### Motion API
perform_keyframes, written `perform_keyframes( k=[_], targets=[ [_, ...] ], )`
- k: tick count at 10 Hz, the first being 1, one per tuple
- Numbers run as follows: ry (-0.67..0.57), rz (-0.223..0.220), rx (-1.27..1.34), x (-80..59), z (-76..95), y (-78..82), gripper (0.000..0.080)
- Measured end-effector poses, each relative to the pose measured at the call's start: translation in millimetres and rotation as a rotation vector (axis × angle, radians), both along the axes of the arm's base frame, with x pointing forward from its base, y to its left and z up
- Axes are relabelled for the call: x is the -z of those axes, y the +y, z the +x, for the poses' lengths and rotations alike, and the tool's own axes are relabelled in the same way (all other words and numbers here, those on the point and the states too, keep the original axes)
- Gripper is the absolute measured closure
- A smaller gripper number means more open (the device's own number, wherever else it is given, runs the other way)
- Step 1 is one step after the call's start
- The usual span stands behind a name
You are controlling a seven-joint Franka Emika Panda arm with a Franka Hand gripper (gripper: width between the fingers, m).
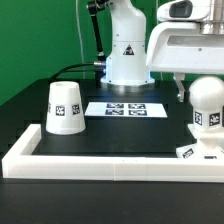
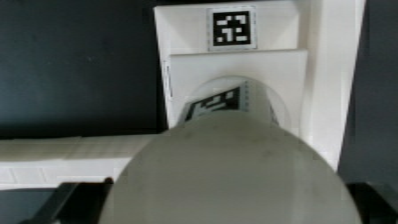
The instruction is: Assemble lamp
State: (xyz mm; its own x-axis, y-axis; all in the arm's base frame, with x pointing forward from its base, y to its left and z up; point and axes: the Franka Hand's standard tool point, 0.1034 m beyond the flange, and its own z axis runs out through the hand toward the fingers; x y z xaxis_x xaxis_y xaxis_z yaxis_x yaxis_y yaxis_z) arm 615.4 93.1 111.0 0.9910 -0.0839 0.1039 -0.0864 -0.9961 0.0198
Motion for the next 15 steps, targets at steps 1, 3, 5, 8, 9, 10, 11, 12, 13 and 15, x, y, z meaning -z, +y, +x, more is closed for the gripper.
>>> perform_keyframes(
  k=[1,3,5,8,9,10,11,12,13,15],
  targets=[
    [-0.002,0.008,0.077,-0.1,0.1,-0.4,0.0220],
    [-0.005,0.021,0.207,0.1,-0.2,-0.6,0.0220],
    [0.007,0.048,0.446,2.3,-6.1,2.7,0.0220],
    [0.030,0.091,0.739,3.9,-10.3,6.9,0.0220],
    [0.034,0.103,0.798,4.1,-10.5,7.4,0.0220],
    [0.039,0.121,0.896,4.4,-10.7,8.8,0.0220],
    [0.043,0.134,0.974,4.5,-11.0,10.5,0.0220],
    [0.046,0.142,1.022,4.4,-11.2,11.8,0.0220],
    [0.049,0.154,1.113,4.3,-11.3,13.4,0.0220],
    [0.065,0.183,1.263,4.1,-11.1,14.6,0.0220]
  ],
)
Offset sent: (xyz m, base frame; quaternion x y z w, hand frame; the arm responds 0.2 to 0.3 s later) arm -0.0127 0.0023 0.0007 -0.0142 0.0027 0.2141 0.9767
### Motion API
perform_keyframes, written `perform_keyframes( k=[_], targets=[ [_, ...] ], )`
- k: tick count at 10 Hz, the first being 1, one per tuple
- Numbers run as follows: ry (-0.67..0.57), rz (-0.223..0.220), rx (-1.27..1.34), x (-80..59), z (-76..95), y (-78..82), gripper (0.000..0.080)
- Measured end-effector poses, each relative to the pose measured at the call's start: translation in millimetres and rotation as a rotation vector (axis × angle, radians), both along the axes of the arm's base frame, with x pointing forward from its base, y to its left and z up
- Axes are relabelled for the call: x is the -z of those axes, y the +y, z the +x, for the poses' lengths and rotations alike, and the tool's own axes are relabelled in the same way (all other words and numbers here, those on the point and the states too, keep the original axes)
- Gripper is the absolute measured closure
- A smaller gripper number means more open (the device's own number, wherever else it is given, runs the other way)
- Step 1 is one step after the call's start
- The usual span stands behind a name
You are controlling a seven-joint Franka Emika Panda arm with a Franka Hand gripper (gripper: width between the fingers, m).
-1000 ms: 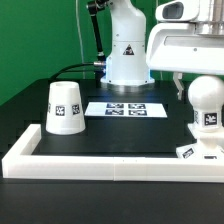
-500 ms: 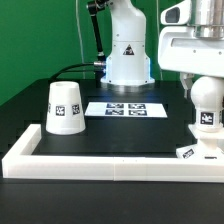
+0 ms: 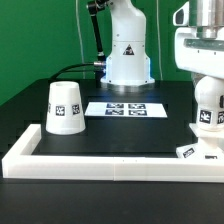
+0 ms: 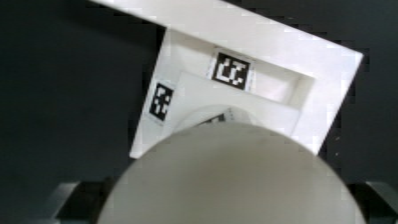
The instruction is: Assemble lamp
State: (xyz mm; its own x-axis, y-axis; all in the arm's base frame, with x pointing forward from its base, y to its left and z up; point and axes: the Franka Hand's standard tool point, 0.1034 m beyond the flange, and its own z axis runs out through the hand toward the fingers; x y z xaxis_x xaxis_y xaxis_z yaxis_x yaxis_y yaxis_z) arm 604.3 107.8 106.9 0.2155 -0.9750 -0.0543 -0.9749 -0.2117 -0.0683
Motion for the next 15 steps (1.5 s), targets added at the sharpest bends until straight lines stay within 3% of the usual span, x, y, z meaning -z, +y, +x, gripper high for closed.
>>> perform_keyframes(
  k=[4,5,6,15],
  targets=[
    [0.001,0.013,0.034,0.8,0.1,0.2,0.0215],
    [-0.002,0.010,-0.013,0.9,0.1,0.0,0.0118],
    [-0.004,0.007,-0.064,0.7,0.1,-0.1,0.0105],
    [-0.048,-0.034,-0.890,-0.7,1.0,-1.4,0.0101]
  ],
)
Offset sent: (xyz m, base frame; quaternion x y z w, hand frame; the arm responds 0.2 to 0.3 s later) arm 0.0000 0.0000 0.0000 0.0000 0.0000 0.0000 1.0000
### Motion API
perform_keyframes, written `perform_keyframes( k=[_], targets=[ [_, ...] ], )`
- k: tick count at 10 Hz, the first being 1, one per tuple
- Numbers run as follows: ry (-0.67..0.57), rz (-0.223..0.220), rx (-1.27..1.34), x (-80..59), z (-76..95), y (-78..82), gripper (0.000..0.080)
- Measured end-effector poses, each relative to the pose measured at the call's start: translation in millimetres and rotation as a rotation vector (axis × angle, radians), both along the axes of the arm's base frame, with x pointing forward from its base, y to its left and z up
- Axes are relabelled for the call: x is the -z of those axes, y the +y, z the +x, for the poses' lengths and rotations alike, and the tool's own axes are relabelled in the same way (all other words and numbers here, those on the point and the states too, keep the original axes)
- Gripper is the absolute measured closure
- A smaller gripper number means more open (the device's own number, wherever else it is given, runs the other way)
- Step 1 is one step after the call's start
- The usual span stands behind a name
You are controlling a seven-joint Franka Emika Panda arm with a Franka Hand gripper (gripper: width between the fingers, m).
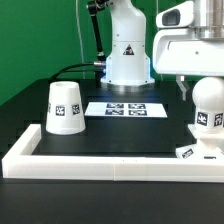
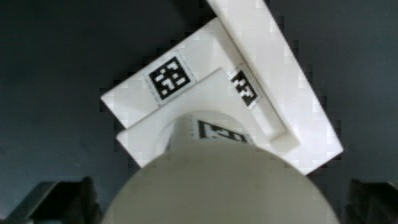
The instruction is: Assemble lamp
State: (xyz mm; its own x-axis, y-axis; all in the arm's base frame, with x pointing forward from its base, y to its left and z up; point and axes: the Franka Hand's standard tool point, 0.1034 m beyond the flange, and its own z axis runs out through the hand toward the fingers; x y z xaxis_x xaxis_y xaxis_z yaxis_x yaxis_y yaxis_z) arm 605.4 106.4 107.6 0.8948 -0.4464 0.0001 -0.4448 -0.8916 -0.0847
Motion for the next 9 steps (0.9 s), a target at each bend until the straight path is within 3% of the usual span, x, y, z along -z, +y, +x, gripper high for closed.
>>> perform_keyframes(
  k=[4,9],
  targets=[
    [-0.021,-0.015,-0.301,0.2,-0.2,-1.0,0.0101],
    [-0.063,-0.066,-0.744,-1.3,3.6,-2.9,0.0101]
  ],
)
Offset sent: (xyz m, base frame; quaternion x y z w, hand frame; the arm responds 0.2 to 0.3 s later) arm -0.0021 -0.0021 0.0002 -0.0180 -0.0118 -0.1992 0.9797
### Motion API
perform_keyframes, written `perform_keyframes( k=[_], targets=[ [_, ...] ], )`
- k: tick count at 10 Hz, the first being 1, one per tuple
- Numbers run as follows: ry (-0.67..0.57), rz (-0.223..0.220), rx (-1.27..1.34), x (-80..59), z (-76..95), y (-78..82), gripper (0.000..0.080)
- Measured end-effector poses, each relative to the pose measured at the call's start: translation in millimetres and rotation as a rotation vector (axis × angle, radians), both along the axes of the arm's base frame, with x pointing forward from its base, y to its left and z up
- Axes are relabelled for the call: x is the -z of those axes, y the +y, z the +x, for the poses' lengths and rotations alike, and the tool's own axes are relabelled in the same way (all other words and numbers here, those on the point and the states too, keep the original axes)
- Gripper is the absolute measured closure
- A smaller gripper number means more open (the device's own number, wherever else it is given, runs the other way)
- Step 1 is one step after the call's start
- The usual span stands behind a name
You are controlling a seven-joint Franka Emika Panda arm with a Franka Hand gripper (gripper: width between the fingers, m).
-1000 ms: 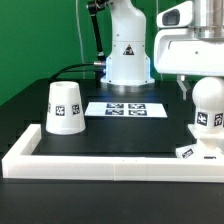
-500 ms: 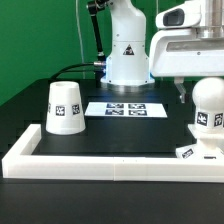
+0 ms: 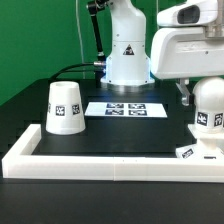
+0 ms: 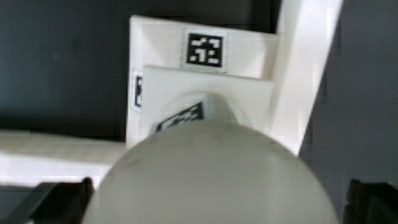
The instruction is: Assemble lamp
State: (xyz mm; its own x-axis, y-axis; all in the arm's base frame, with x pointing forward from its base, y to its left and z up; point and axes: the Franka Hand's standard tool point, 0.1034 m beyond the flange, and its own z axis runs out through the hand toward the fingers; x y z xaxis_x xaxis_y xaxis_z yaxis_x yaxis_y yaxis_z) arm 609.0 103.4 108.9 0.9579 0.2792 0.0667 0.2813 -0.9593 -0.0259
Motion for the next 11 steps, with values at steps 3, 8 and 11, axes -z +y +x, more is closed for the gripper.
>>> perform_keyframes(
  k=[3,8,11],
  targets=[
    [-0.018,-0.040,-0.220,-1.0,2.3,-3.2,0.0101],
    [-0.013,-0.117,-0.634,-0.5,1.4,-1.0,0.0101],
    [-0.006,-0.142,-0.813,-0.9,1.2,2.5,0.0101]
  ],
)
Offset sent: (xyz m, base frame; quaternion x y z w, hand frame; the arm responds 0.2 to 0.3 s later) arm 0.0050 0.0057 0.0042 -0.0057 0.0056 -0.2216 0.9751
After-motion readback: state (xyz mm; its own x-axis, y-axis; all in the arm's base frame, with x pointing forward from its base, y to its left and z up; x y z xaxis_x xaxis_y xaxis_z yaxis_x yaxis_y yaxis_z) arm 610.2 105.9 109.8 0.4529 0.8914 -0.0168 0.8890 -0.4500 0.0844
